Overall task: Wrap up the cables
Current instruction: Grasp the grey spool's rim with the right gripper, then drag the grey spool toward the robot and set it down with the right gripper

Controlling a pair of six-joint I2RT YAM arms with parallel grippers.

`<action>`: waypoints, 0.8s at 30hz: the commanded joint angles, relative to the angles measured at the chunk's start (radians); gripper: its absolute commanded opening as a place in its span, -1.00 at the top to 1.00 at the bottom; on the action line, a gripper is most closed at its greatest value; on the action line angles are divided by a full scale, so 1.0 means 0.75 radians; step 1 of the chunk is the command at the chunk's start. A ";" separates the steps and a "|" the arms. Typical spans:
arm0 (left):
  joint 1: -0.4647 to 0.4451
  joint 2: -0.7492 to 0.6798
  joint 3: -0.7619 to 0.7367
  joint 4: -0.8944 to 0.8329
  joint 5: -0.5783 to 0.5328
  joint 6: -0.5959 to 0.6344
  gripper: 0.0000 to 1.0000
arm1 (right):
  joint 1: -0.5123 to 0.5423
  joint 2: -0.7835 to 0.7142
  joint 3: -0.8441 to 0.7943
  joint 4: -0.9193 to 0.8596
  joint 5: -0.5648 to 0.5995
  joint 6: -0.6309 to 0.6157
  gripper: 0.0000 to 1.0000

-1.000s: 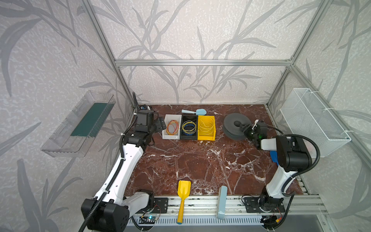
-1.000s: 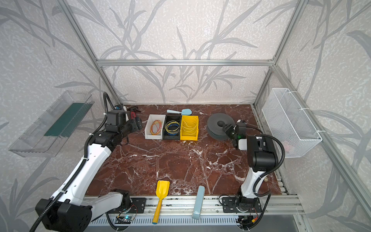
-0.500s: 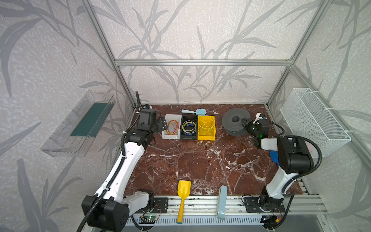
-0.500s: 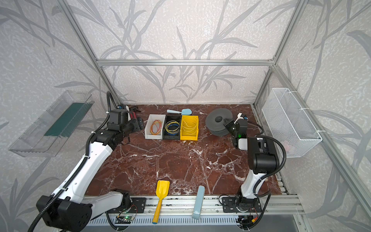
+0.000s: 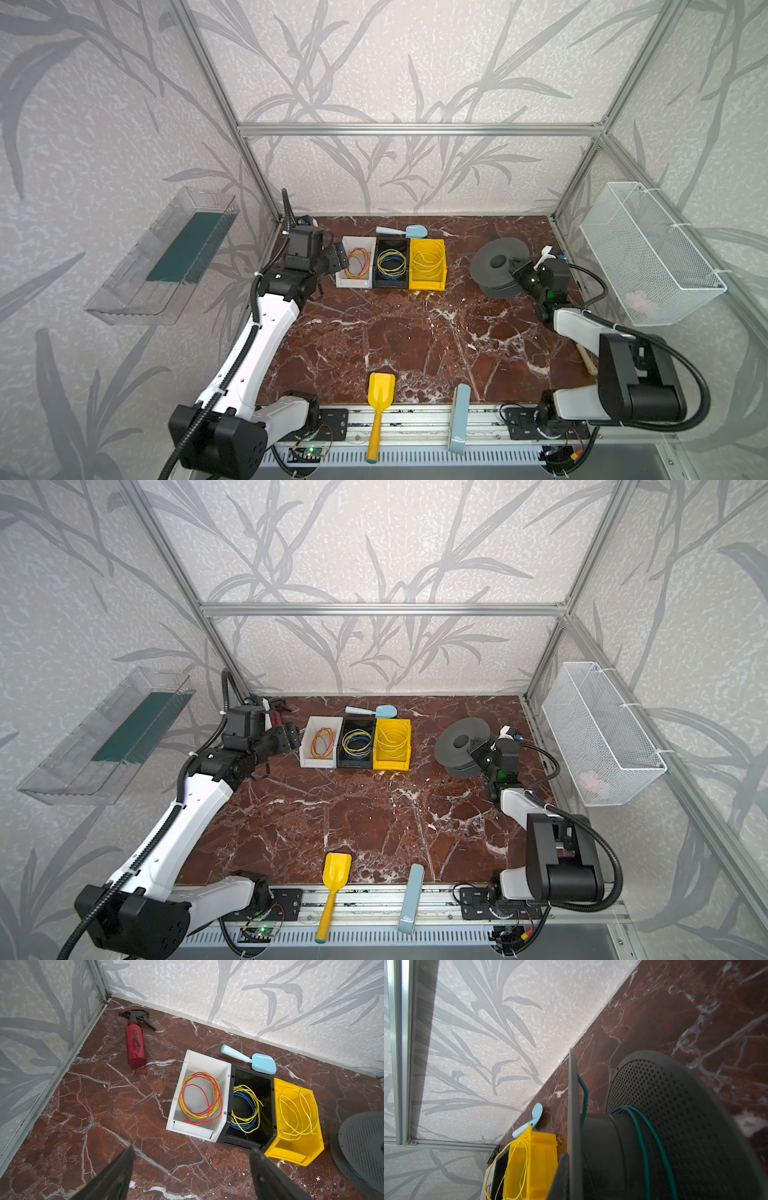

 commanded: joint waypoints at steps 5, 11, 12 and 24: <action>-0.008 -0.097 -0.046 0.008 0.052 -0.026 -0.75 | 0.040 -0.620 0.103 -0.674 -0.055 -0.185 1.00; -0.008 -0.099 -0.084 0.057 0.098 -0.043 -0.75 | 0.130 -0.653 0.327 -0.997 -0.392 -0.160 1.00; -0.008 -0.097 -0.084 0.062 0.105 -0.046 -0.74 | 0.189 -0.621 0.335 -0.976 -0.433 -0.124 1.00; -0.008 -0.137 -0.126 0.042 0.119 -0.036 -0.78 | 0.795 -0.177 0.343 -0.522 -0.516 0.139 1.00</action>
